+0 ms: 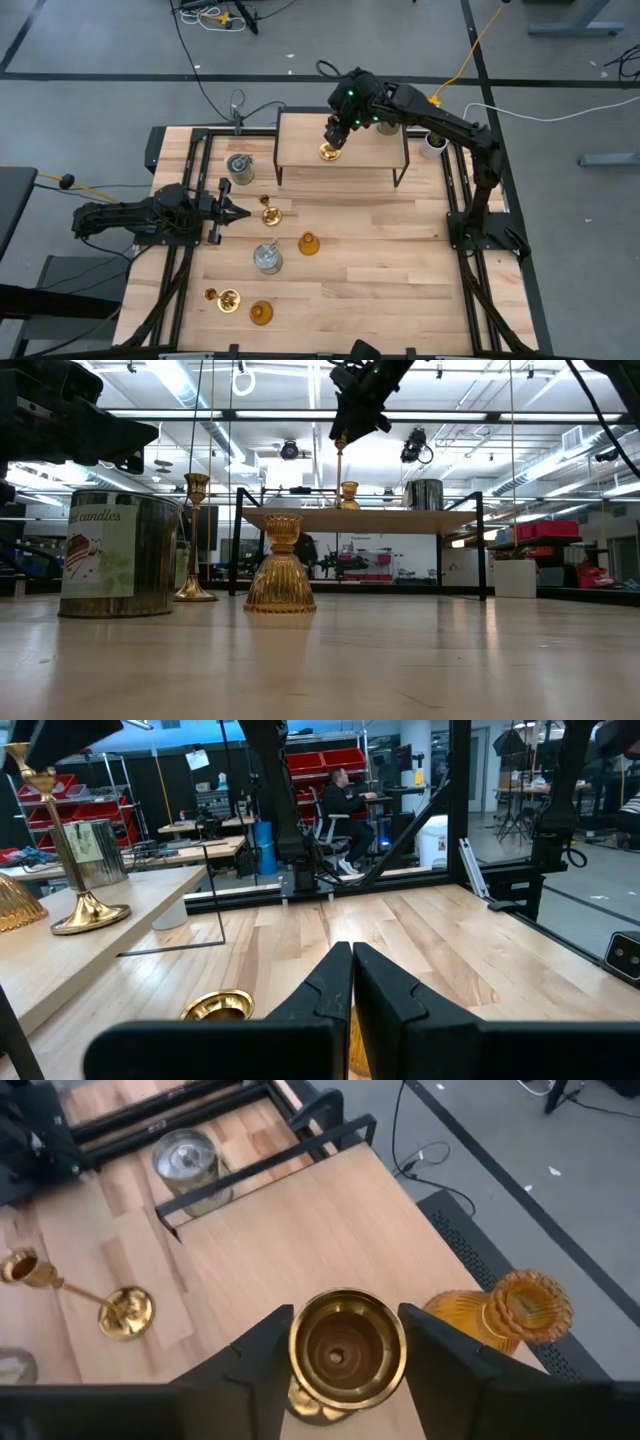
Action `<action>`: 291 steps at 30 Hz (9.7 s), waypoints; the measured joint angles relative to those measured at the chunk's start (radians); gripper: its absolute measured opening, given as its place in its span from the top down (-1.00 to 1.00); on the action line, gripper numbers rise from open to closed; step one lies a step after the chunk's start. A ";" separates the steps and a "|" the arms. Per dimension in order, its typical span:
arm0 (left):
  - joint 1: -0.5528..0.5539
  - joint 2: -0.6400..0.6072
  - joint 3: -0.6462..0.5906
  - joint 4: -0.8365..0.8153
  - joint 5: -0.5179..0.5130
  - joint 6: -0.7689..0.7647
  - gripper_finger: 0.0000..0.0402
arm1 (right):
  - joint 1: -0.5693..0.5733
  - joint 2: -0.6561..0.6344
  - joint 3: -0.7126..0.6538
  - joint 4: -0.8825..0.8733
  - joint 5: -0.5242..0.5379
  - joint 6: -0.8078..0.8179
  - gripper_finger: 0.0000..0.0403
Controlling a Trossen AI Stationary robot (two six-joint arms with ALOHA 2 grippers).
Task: Pick & Place candle stick holders
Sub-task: Put the middle gold candle holder on the shelf
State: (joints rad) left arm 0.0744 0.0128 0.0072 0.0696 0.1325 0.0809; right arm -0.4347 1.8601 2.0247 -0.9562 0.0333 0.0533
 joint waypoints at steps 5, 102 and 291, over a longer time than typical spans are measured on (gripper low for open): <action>0.000 0.000 0.000 0.000 0.000 0.000 0.91 | -0.001 0.001 0.000 0.002 0.031 -0.005 -0.04; 0.000 0.000 0.000 0.000 0.000 0.000 0.91 | 0.013 -0.129 -0.077 0.042 0.029 -0.097 -0.68; 0.000 0.000 0.000 0.000 0.000 0.000 0.91 | 0.003 -0.664 -0.744 0.123 0.385 0.148 0.13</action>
State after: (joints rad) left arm 0.0746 0.0128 0.0074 0.0696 0.1322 0.0811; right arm -0.4321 1.1960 1.2809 -0.8333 0.4186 0.2010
